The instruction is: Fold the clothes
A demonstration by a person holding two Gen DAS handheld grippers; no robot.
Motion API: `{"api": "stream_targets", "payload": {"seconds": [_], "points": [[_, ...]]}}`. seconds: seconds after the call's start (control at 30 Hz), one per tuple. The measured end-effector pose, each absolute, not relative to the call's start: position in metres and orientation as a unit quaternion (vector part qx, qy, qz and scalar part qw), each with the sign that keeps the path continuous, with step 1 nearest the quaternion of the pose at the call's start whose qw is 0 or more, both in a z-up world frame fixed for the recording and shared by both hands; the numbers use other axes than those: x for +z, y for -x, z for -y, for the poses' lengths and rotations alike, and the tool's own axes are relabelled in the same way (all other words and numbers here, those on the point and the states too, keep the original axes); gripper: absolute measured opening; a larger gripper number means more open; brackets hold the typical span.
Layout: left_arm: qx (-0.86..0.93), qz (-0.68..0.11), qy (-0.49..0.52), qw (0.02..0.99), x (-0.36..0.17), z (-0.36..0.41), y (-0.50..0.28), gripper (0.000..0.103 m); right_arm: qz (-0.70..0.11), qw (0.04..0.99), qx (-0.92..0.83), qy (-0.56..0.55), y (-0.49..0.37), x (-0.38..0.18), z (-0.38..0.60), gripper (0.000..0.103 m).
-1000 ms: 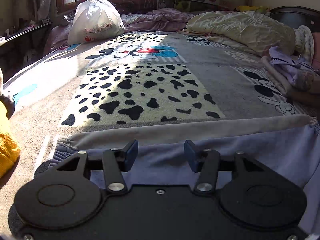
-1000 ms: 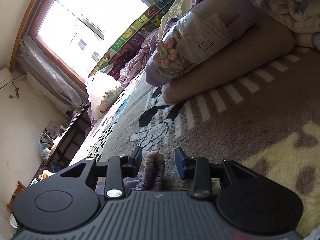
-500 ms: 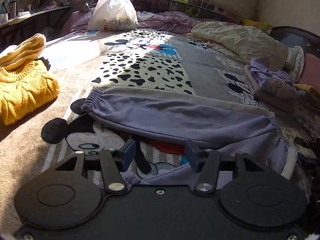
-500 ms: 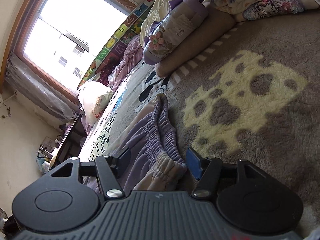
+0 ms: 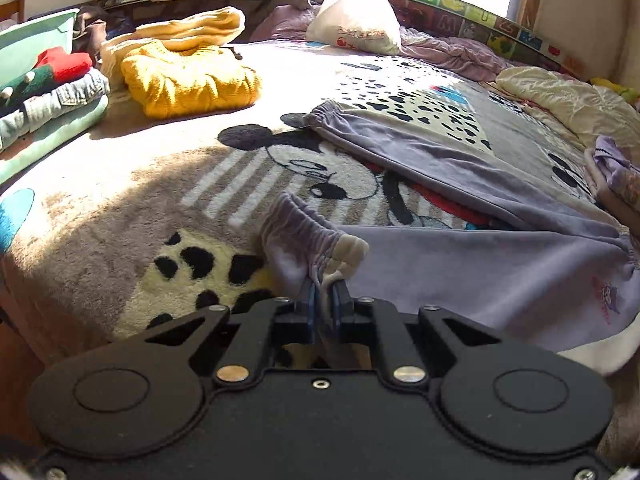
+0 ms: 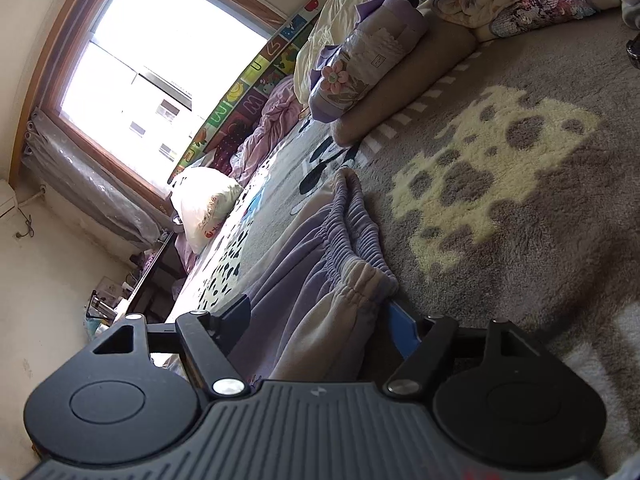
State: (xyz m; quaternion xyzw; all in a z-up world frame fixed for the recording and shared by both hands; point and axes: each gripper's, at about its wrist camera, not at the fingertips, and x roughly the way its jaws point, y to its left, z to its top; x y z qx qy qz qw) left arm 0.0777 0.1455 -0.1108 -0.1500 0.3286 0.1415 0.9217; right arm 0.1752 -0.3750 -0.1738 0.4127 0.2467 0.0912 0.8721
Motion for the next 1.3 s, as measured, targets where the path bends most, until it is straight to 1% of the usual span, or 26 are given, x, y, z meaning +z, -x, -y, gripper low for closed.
{"api": "stream_targets", "payload": {"seconds": [0.07, 0.1, 0.13, 0.17, 0.2, 0.23, 0.33, 0.47, 0.57, 0.67, 0.77, 0.87, 0.97, 1.0, 1.07, 1.1, 1.17, 1.23, 1.3], "points": [[0.157, -0.32, 0.212, 0.91, -0.108, -0.166, -0.065, 0.01, -0.256, 0.879, 0.086, -0.392, -0.174, -0.174, 0.369, 0.072], [0.158, -0.318, 0.226, 0.907, -0.106, -0.169, -0.062, 0.016, -0.257, 0.886, 0.081, -0.378, -0.172, -0.172, 0.365, 0.07], [0.16, -0.312, 0.233, 0.907, -0.102, -0.17, -0.059, 0.025, -0.256, 0.888, 0.08, -0.373, -0.171, -0.172, 0.364, 0.07], [0.163, -0.305, 0.239, 0.907, -0.099, -0.171, -0.056, 0.03, -0.255, 0.888, 0.081, -0.374, -0.169, -0.172, 0.364, 0.07], [0.164, -0.298, 0.249, 0.907, -0.096, -0.172, -0.053, 0.039, -0.252, 0.886, 0.081, -0.38, -0.167, -0.171, 0.366, 0.07], [0.163, -0.29, 0.262, 0.906, -0.095, -0.174, -0.051, 0.045, -0.249, 0.885, 0.08, -0.385, -0.165, -0.171, 0.367, 0.07], [0.174, -0.279, 0.279, 0.902, -0.094, -0.177, -0.048, 0.045, -0.239, 0.885, 0.067, -0.394, -0.16, -0.168, 0.371, 0.07], [0.176, -0.274, 0.28, 0.903, -0.101, -0.177, -0.05, 0.046, -0.204, 0.914, 0.038, -0.348, -0.152, -0.154, 0.365, 0.071], [0.173, -0.273, 0.26, 0.91, -0.107, -0.172, -0.054, 0.046, -0.208, 0.934, 0.034, -0.289, -0.159, -0.151, 0.35, 0.069], [0.167, -0.274, 0.255, 0.912, -0.11, -0.172, -0.057, 0.046, -0.195, 0.961, 0.04, -0.193, -0.164, -0.142, 0.329, 0.069], [0.163, -0.276, 0.257, 0.912, -0.113, -0.175, -0.056, 0.047, -0.204, 0.968, 0.052, -0.135, -0.175, -0.137, 0.324, 0.069], [0.158, -0.28, 0.26, 0.91, -0.114, -0.177, -0.056, 0.047, -0.252, 0.953, 0.09, -0.143, -0.195, -0.14, 0.338, 0.07], [0.153, -0.285, 0.264, 0.909, -0.116, -0.179, -0.058, 0.047, -0.285, 0.94, 0.14, -0.123, -0.211, -0.138, 0.35, 0.064], [0.152, -0.287, 0.265, 0.908, -0.117, -0.179, -0.059, 0.047, -0.294, 0.937, 0.154, -0.111, -0.215, -0.138, 0.353, 0.058], [0.15, -0.292, 0.267, 0.906, -0.119, -0.179, -0.063, 0.047, -0.331, 0.92, 0.181, -0.103, -0.228, -0.141, 0.36, 0.059], [0.149, -0.293, 0.268, 0.906, -0.12, -0.18, -0.065, 0.047, -0.341, 0.913, 0.197, -0.107, -0.232, -0.142, 0.365, 0.057], [0.147, -0.295, 0.27, 0.905, -0.121, -0.18, -0.068, 0.047, -0.346, 0.906, 0.217, -0.113, -0.235, -0.14, 0.373, 0.049], [0.146, -0.299, 0.272, 0.903, -0.123, -0.181, -0.07, 0.048, -0.347, 0.899, 0.238, -0.123, -0.237, -0.136, 0.382, 0.034], [0.145, -0.301, 0.273, 0.902, -0.124, -0.181, -0.072, 0.048, -0.349, 0.896, 0.252, -0.112, -0.236, -0.131, 0.382, 0.033]]}}
